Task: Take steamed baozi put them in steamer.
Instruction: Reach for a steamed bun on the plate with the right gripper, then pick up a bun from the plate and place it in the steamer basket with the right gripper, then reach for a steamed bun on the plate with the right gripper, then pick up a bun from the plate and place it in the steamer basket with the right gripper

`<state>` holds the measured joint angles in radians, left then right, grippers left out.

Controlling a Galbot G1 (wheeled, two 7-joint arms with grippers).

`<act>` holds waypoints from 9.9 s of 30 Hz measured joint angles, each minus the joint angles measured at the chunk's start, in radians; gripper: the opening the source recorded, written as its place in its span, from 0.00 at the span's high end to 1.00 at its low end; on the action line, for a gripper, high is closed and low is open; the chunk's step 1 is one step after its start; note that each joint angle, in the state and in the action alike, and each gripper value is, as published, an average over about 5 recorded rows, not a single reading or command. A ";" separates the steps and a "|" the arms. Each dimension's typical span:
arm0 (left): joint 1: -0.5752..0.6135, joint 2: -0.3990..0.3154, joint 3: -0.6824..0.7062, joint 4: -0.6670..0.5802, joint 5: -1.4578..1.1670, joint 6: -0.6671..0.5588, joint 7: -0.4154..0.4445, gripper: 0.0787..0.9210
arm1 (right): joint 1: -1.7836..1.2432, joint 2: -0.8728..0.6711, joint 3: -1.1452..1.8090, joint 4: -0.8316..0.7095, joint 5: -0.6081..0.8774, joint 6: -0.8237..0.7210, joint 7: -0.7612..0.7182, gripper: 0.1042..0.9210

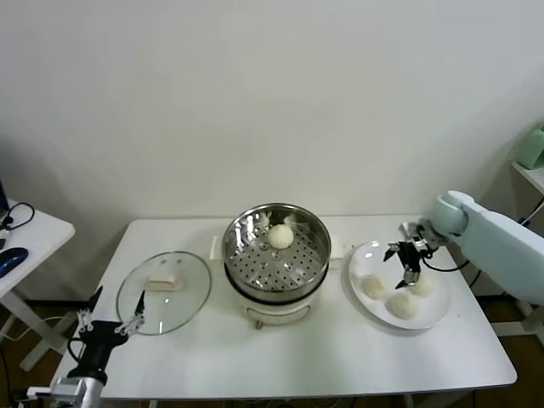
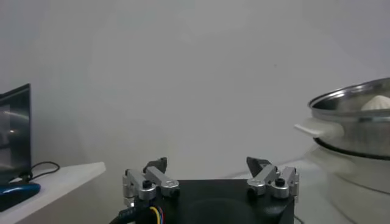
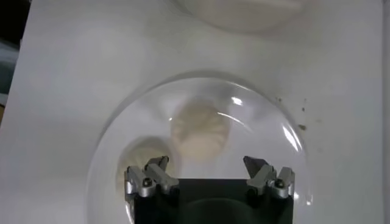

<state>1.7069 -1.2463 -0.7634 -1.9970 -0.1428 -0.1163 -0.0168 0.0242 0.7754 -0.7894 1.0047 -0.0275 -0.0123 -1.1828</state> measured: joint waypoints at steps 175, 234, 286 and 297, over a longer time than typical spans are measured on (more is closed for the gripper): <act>-0.006 -0.005 0.072 -0.025 0.050 0.012 -0.034 0.12 | 0.771 0.097 -0.679 0.264 0.599 -0.056 -0.020 0.12; 0.005 -0.041 0.046 0.016 0.078 0.010 -0.036 0.12 | -0.066 -0.069 -0.024 0.097 -0.181 0.141 -0.052 0.15; 0.021 -0.022 0.062 -0.004 0.097 0.016 -0.033 0.12 | 0.538 0.117 -0.234 0.573 -0.310 0.542 -0.126 0.35; 0.032 0.010 0.065 -0.010 0.087 0.020 -0.032 0.12 | 0.499 0.297 -0.317 0.569 -0.333 0.565 -0.117 0.33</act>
<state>1.7393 -1.2363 -0.6983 -2.0072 -0.0555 -0.0958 -0.0491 0.5235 1.0722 -1.1059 1.5736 -0.3603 0.5526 -1.2995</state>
